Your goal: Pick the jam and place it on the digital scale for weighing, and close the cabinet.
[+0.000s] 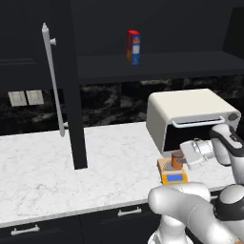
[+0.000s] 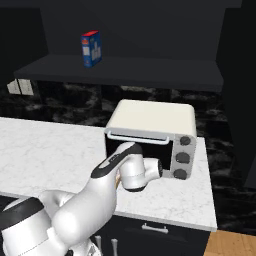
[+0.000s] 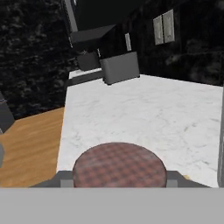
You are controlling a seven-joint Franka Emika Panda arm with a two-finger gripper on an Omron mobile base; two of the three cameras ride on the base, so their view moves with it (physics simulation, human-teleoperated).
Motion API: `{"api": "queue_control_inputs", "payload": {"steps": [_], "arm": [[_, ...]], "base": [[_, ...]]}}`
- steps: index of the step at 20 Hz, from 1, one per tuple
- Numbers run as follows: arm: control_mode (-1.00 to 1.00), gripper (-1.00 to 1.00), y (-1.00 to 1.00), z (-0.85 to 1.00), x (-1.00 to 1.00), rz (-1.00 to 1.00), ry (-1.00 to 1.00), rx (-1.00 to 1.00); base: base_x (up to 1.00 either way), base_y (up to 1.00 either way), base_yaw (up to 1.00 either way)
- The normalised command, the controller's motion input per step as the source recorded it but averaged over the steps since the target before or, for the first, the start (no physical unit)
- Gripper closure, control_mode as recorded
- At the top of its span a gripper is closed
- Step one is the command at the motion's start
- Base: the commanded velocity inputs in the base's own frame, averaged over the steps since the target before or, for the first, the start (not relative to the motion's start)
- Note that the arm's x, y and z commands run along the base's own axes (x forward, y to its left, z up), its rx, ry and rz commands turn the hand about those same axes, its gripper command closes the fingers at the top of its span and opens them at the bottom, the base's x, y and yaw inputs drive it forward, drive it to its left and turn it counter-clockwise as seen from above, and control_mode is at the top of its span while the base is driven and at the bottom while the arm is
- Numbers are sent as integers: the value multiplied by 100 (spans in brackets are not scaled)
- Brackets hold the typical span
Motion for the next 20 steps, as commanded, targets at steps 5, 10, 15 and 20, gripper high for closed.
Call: {"api": "queue_control_inputs", "payload": {"steps": [5, 10, 15, 20], "arm": [[-100, 100, 1, -27, 6, 0, 0, 0], [-100, 100, 1, -9, 13, 0, -2, 0], [-100, 100, 5, -4, 20, 0, 0, 0], [-100, 100, 14, -11, 12, 0, 0, 0]], "base": [[0, 0, 0], [0, 0, 0], [0, 0, 0], [0, 0, 0]]}}
